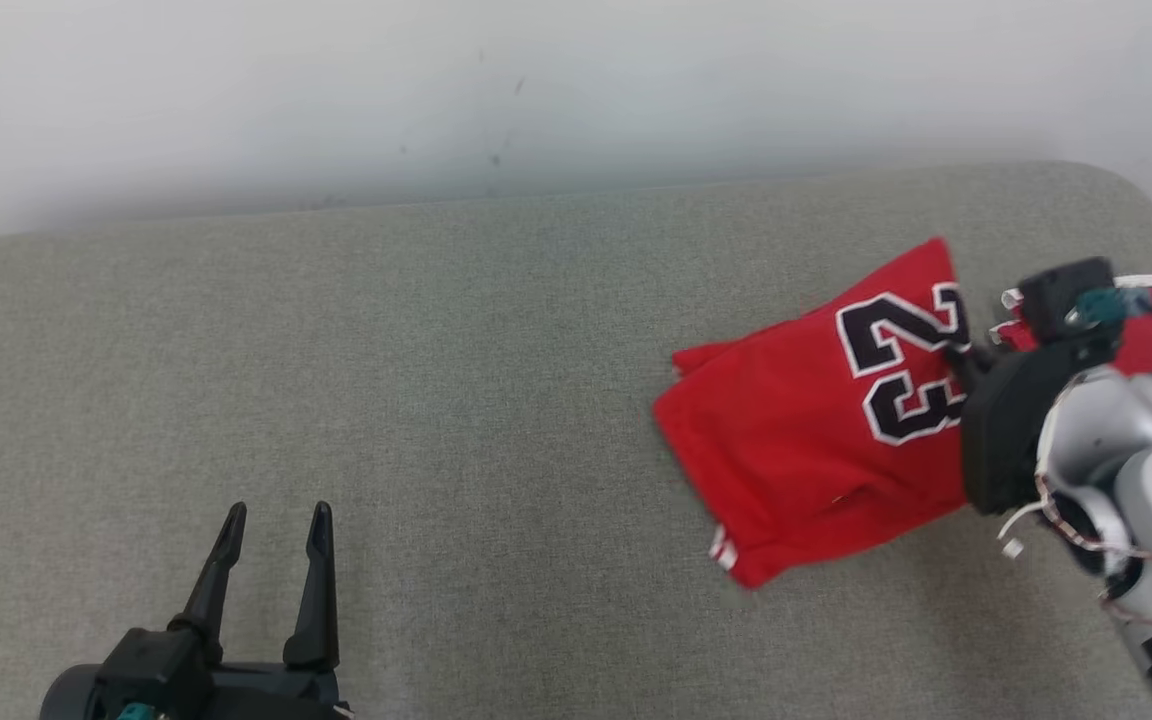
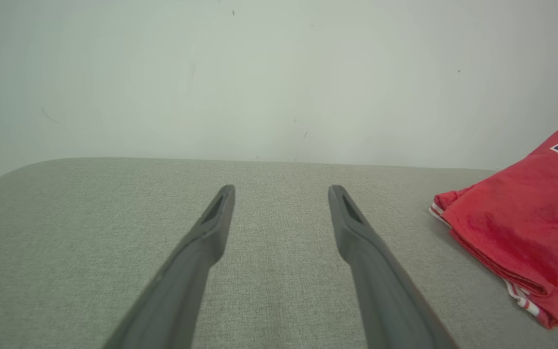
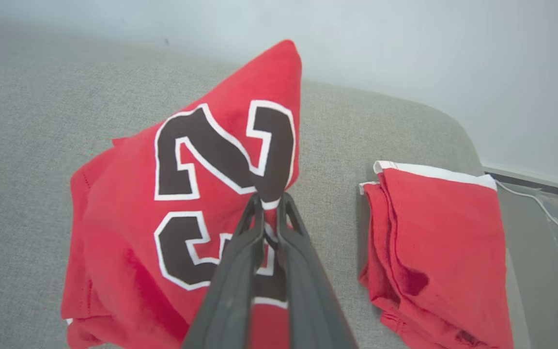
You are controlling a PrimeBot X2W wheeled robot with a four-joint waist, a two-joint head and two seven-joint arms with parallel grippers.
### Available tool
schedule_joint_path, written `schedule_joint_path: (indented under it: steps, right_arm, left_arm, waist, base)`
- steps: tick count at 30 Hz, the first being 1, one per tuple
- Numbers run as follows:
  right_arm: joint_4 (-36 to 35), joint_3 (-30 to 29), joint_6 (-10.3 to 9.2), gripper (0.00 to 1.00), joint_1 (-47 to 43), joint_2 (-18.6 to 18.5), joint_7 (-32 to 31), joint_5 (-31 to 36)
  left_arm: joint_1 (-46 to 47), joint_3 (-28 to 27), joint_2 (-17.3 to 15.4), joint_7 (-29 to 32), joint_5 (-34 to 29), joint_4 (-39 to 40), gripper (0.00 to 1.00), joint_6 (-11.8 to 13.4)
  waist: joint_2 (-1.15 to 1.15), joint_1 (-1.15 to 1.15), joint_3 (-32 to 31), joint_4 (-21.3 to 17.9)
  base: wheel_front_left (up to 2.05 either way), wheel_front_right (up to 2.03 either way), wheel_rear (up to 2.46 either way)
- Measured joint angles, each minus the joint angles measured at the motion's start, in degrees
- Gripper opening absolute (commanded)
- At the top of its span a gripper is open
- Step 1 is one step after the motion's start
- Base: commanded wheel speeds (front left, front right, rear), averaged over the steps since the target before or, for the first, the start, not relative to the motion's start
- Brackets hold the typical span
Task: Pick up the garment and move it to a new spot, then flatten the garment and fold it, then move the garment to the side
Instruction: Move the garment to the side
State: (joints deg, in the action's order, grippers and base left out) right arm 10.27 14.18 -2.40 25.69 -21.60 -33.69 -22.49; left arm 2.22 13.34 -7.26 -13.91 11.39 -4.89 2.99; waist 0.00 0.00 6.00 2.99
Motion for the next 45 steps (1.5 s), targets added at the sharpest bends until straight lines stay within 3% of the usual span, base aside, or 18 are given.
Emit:
schedule_joint_path:
  steps: [7,24,45]
  right_arm:
    - [-0.65,-2.55,-0.11,0.0,1.53,-4.16,-4.72,-0.12]
    - [-2.71,-4.21,0.4,0.0,5.44,-8.34,-14.08,-1.62]
    - [-3.38,-5.37,0.98,0.0,9.96,-12.74,-17.84,-1.2]
  left_arm:
    - [0.02,0.52,0.01,0.0,0.0,-0.2,1.0,-0.07]
    - [-0.52,0.49,-0.62,-0.01,-0.01,0.1,1.0,-0.55]
    - [-0.14,1.13,-1.21,0.29,-0.26,1.7,1.0,-0.99]
  waist:
    - [0.0,0.0,-0.17,-0.32]
    - [0.0,0.0,0.06,-0.27]
    - [0.01,0.0,3.71,1.57]
  base:
    - [0.0,0.0,0.0]
    - [0.0,0.0,0.0]
    - [0.0,0.0,0.0]
